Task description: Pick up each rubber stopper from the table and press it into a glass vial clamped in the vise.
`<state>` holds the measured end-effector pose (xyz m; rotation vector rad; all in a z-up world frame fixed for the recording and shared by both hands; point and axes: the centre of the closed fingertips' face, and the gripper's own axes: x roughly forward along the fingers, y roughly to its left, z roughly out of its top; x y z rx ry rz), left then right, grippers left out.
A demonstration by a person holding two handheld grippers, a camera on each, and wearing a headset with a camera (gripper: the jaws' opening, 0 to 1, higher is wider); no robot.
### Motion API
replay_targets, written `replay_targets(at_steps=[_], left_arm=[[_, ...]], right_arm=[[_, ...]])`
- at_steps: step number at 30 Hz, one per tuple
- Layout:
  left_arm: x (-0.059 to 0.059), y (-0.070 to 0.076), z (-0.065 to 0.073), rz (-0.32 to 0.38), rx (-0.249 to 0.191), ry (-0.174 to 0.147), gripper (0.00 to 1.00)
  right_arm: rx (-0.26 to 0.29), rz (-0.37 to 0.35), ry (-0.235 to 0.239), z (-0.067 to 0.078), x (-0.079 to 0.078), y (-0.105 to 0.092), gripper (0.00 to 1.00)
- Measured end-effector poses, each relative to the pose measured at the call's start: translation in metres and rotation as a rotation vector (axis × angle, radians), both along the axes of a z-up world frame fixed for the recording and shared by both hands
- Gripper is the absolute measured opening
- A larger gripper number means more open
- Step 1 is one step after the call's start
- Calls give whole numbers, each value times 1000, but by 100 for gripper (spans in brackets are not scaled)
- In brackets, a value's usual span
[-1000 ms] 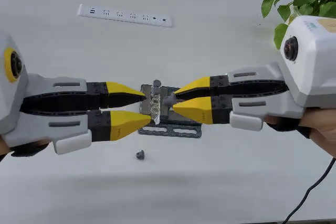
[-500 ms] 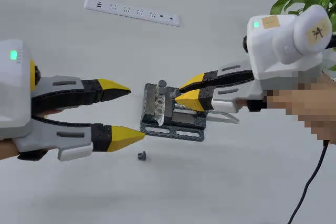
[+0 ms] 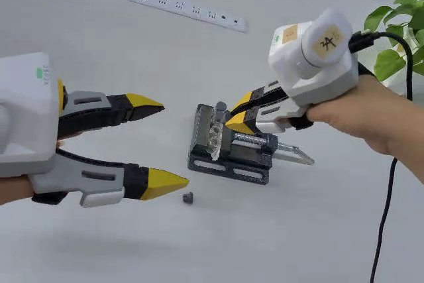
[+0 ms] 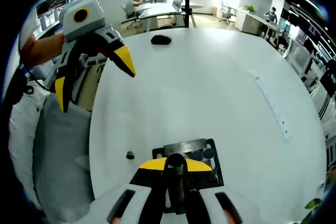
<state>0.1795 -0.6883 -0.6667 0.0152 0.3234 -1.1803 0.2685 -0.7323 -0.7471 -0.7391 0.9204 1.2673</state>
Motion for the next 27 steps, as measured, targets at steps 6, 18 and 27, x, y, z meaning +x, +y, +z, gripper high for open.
replay_targets(at_steps=[6, 18, 27], left_arm=[[-3, -6, -3, 3, 15, 7, 67], [-3, 16, -13, 11, -5, 13, 67], [-4, 22, -17, 20, -13, 17, 68]], right_arm=[[-89, 50, 3, -16, 3, -2, 6], [-179, 94, 25, -31, 5, 1, 6], [-215, 117, 33, -36, 4, 0, 6]])
